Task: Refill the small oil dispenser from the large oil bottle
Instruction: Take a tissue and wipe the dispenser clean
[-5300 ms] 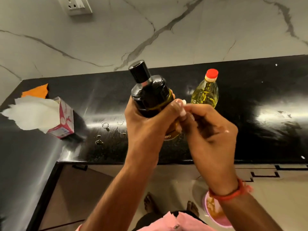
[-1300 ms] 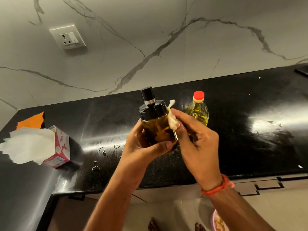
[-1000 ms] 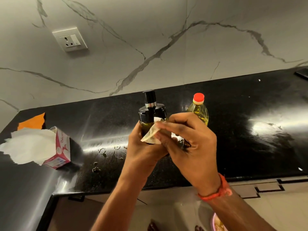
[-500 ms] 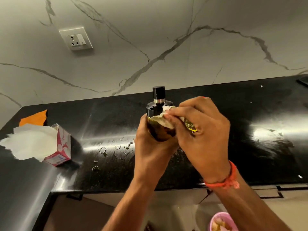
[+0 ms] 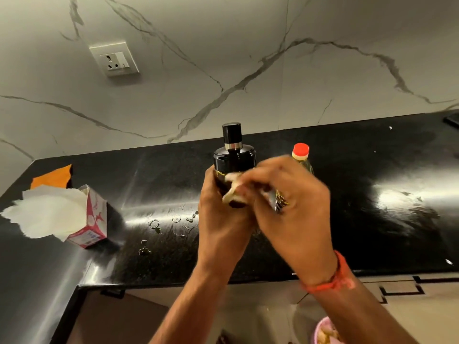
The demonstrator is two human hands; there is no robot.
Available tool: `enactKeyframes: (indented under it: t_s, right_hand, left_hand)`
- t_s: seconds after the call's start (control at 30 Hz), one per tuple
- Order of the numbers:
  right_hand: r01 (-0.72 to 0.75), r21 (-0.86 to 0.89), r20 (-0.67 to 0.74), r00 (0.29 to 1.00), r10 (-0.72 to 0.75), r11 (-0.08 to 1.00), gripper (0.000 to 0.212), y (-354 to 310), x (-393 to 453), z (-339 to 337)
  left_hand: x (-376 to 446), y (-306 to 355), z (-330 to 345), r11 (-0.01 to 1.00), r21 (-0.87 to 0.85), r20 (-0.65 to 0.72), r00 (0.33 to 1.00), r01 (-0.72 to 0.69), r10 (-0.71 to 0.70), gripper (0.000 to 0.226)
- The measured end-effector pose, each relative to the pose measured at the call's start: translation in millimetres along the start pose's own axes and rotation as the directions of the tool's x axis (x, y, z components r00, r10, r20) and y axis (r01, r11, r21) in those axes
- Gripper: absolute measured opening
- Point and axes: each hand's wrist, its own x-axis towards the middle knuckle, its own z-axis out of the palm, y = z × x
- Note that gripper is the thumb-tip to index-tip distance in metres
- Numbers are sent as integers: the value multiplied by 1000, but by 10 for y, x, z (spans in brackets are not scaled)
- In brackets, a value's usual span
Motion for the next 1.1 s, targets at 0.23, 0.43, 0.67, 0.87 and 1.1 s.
enactKeyframes:
  t_s: [0.23,0.43,0.67,0.87,1.1]
  right_hand:
    - [32,31,69,997,-34,999,12,-104,-48,45]
    - [-199,216,-15,978,207,956,13,77,-37,-1]
    - [-238,272,-46,965,260,932,16,159,-25,-47]
    - [-147,217,-27,987,156,965,20,111,-179,2]
    - [28,34,-65,998,-26,999,18,-8,-166,4]
  left_hand:
    - [-41,52,-18,999,-39,13,1000,-24,25,32]
    - [-43,155,19,997,70,-52,999,15,-12,58]
    - [-87,218,-111,993,-46,160,982,109,-101,65]
    - [-59,254,-130,971,-187,71,988,150,-139,38]
    - [-75,283,-116,990,-87,26,994,110,-108,57]
